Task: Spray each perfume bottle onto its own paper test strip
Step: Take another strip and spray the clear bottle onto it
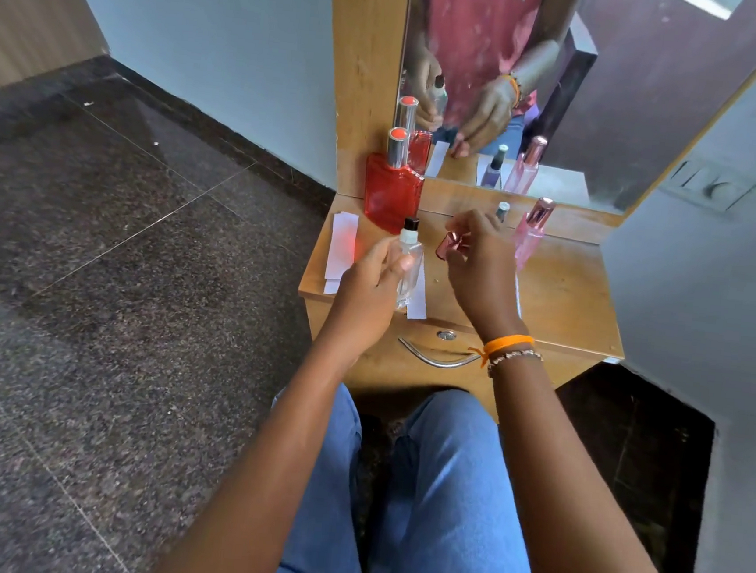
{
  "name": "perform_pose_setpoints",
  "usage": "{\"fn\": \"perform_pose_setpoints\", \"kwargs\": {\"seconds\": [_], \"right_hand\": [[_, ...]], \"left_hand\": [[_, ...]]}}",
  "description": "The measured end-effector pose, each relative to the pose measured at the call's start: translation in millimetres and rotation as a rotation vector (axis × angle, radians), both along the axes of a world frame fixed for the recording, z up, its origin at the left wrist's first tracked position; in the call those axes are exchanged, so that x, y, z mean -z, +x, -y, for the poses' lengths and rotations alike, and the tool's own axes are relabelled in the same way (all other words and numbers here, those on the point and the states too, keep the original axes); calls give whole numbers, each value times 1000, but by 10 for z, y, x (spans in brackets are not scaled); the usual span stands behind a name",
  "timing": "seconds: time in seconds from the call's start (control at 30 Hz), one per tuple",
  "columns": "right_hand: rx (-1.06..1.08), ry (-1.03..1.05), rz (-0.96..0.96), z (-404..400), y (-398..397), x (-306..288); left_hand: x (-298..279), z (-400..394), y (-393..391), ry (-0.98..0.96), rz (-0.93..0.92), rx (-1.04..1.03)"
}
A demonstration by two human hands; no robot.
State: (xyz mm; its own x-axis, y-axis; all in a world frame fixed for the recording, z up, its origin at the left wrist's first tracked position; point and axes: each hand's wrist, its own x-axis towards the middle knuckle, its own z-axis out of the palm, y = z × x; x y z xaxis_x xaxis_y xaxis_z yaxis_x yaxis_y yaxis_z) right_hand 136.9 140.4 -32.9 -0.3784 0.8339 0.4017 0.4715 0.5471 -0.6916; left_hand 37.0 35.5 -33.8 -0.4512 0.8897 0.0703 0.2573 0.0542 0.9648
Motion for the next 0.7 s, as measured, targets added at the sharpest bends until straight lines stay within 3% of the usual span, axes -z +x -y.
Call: {"fn": "perform_pose_setpoints", "kwargs": {"seconds": [0.23, 0.4, 0.57, 0.7], "right_hand": [[103, 71, 231, -95, -121, 274], [22, 132, -78, 202, 10, 126], [-280, -330, -325, 489, 198, 61], [-287, -448, -393, 417, 290, 119]], "left_hand": [[30, -54, -4, -8, -11, -57], [36, -109, -9, 9, 31, -1], [27, -166, 76, 21, 66, 22], [12, -177, 54, -72, 83, 160]]}}
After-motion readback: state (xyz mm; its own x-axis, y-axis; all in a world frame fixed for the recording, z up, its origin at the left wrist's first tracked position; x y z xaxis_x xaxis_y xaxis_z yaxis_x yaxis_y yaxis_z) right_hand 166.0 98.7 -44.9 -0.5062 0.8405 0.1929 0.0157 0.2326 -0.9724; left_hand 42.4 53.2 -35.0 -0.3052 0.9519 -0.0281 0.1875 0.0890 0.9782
